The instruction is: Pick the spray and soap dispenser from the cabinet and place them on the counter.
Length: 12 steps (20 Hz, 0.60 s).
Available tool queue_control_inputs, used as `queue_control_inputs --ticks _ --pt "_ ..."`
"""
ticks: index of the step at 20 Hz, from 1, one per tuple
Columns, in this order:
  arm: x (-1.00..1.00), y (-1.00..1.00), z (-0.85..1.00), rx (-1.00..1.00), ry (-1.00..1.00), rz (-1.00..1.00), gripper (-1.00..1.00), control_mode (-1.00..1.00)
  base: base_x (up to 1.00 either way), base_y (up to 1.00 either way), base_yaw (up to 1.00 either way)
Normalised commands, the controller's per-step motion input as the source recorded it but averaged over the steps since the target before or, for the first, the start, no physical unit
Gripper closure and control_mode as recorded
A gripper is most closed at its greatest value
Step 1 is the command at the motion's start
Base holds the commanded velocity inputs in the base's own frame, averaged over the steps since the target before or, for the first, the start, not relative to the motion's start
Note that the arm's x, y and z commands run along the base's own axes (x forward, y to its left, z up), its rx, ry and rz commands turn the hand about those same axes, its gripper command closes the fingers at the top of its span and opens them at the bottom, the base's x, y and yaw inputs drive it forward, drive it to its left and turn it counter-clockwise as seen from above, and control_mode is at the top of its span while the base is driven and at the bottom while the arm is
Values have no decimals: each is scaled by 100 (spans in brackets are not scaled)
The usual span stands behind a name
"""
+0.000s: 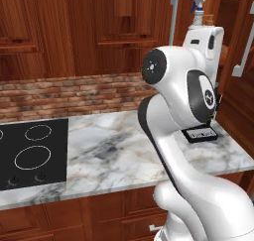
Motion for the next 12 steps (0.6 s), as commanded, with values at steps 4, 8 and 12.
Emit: queue_control_inputs --ticks 4,8,12 --pt "17 0 0 -1 -3 -13 -100 -100 0 0 0" --pt "22 0 0 0 -3 -14 -100 -100 0 0 0" --pt "18 0 0 0 -5 -10 -100 -100 0 0 0"
